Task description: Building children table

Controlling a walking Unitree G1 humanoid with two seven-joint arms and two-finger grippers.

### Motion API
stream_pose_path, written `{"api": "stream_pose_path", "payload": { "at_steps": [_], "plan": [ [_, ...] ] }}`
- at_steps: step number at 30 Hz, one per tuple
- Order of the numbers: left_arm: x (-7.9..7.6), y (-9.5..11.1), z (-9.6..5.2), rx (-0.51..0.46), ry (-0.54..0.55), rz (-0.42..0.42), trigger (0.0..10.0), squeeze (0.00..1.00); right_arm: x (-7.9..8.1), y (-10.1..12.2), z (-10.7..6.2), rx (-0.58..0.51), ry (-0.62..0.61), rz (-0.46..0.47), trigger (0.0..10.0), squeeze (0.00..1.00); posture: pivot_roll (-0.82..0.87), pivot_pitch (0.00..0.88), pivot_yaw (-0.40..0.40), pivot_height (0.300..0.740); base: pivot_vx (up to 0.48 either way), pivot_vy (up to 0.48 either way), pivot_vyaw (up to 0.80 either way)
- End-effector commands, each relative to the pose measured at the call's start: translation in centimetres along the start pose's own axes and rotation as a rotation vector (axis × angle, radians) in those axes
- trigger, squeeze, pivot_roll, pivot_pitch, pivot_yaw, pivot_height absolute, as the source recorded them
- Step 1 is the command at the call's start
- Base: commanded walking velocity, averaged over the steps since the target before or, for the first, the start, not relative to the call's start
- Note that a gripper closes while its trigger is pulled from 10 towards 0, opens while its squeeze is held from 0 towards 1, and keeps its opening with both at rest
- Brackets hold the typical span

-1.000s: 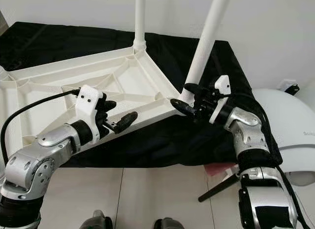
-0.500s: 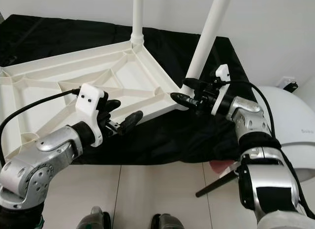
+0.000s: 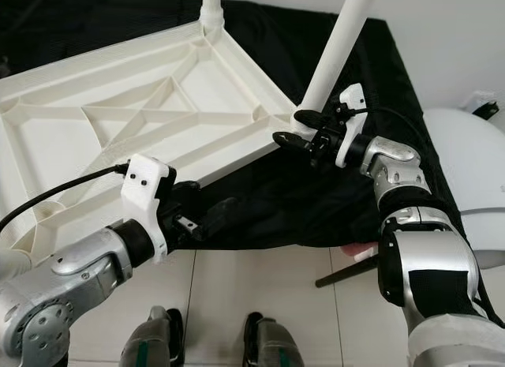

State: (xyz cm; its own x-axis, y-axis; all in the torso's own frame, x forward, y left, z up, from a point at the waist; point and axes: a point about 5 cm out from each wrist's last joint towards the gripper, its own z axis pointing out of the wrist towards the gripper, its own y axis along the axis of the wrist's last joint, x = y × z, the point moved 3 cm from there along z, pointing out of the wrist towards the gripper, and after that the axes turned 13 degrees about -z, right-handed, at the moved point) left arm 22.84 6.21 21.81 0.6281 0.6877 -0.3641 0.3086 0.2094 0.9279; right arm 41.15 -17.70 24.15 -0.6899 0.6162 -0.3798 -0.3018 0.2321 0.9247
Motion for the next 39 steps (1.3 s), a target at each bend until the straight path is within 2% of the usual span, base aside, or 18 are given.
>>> {"api": "stream_pose_path", "payload": {
  "at_steps": [1,5,8,14,18,23,24,25,27,28,29,31,32,33,35,36,37,39],
  "plan": [
    [-0.6,-0.3,-0.4,0.012,-0.012,-0.010,10.0,0.00,-1.0,-0.3,-0.1,0.040,-0.099,-0.007,10.0,0.00,0.19,0.323,-0.081,0.740,0.000,0.000,0.00],
    [-1.0,-0.5,-0.5,0.013,-0.009,-0.027,10.0,0.00,-2.5,1.1,0.1,0.020,-0.236,-0.047,10.0,0.00,0.20,0.319,-0.089,0.740,0.000,0.000,0.00],
    [-1.2,-0.5,-0.6,0.014,-0.007,-0.033,10.0,0.00,-2.9,1.4,0.1,0.013,-0.273,-0.059,10.0,0.00,0.20,0.319,-0.089,0.740,0.000,0.000,0.00],
    [-1.6,-0.6,-0.5,0.007,-0.009,-0.056,10.0,0.00,-5.8,4.0,-1.2,-0.078,-0.545,-0.140,10.0,0.00,0.20,0.301,-0.085,0.740,0.000,0.000,0.00],
    [-1.7,-0.6,-0.3,0.014,-0.021,-0.057,10.0,0.00,-6.1,5.8,-1.4,-0.179,-0.587,-0.179,10.0,0.00,0.19,0.289,-0.075,0.740,0.000,0.000,0.00],
    [-1.5,-0.6,-0.3,0.020,-0.018,-0.060,10.0,0.00,-6.1,6.4,-1.3,-0.235,-0.604,-0.166,10.0,0.00,0.19,0.283,-0.071,0.740,0.000,0.000,0.00],
    [-1.5,-0.6,-0.2,0.022,-0.020,-0.059,10.0,0.00,-5.8,6.8,-1.1,-0.304,-0.594,-0.118,10.0,0.00,0.18,0.271,-0.065,0.740,0.000,0.000,0.00],
    [-1.5,-0.6,-0.2,0.022,-0.020,-0.059,10.0,0.00,-5.8,6.8,-1.1,-0.304,-0.594,-0.118,10.0,0.00,0.18,0.271,-0.065,0.740,0.000,0.000,0.00],
    [-1.3,-0.5,0.1,0.029,-0.026,-0.054,10.0,0.00,-5.1,7.2,-0.7,-0.445,-0.556,0.006,10.0,0.00,0.18,0.256,-0.059,0.740,0.000,0.000,0.00],
    [-1.3,-0.5,0.1,0.029,-0.026,-0.054,10.0,0.00,-5.1,7.2,-0.7,-0.445,-0.556,0.006,10.0,0.00,0.18,0.256,-0.059,0.740,0.000,0.000,0.00],
    [-1.0,-0.4,0.3,0.037,-0.026,-0.037,10.0,0.00,-3.4,6.5,0.2,-0.542,-0.436,0.133,10.0,0.00,0.16,0.241,-0.056,0.740,0.000,0.000,0.00],
    [-0.8,-0.3,0.4,0.040,-0.023,-0.030,10.0,0.00,-2.7,6.2,0.5,-0.567,-0.391,0.177,10.0,0.00,0.16,0.239,-0.056,0.740,0.000,0.000,0.00],
    [-0.5,-0.4,0.5,0.051,-0.016,-0.020,10.0,0.00,-1.5,5.7,0.8,-0.575,-0.326,0.171,10.0,0.00,0.16,0.231,-0.057,0.740,0.000,0.000,0.00],
    [-0.5,-0.4,0.5,0.051,-0.016,-0.020,10.0,0.00,-1.5,5.7,0.8,-0.575,-0.326,0.171,10.0,0.00,0.16,0.231,-0.057,0.740,0.000,0.000,0.00],
    [0.0,-0.5,0.6,0.069,0.004,-0.009,10.0,0.00,0.6,5.1,0.9,-0.583,-0.217,0.165,10.0,0.00,0.16,0.225,-0.057,0.740,0.000,0.000,0.00],
    [0.0,-0.5,0.6,0.069,0.004,-0.009,10.0,0.00,0.6,5.1,0.9,-0.583,-0.217,0.165,10.0,0.00,0.16,0.225,-0.057,0.740,0.000,0.000,0.00],
    [0.5,-0.6,0.7,0.082,0.030,-0.004,10.0,0.00,1.7,4.8,0.7,-0.587,-0.169,0.160,10.0,0.00,0.15,0.221,-0.057,0.740,0.000,0.000,0.00],
    [1.1,-0.7,0.8,0.096,0.055,0.008,10.0,0.00,2.5,4.8,0.3,-0.603,-0.141,0.184,10.0,0.00,0.15,0.215,-0.057,0.740,0.000,0.000,0.00]
  ]
}}
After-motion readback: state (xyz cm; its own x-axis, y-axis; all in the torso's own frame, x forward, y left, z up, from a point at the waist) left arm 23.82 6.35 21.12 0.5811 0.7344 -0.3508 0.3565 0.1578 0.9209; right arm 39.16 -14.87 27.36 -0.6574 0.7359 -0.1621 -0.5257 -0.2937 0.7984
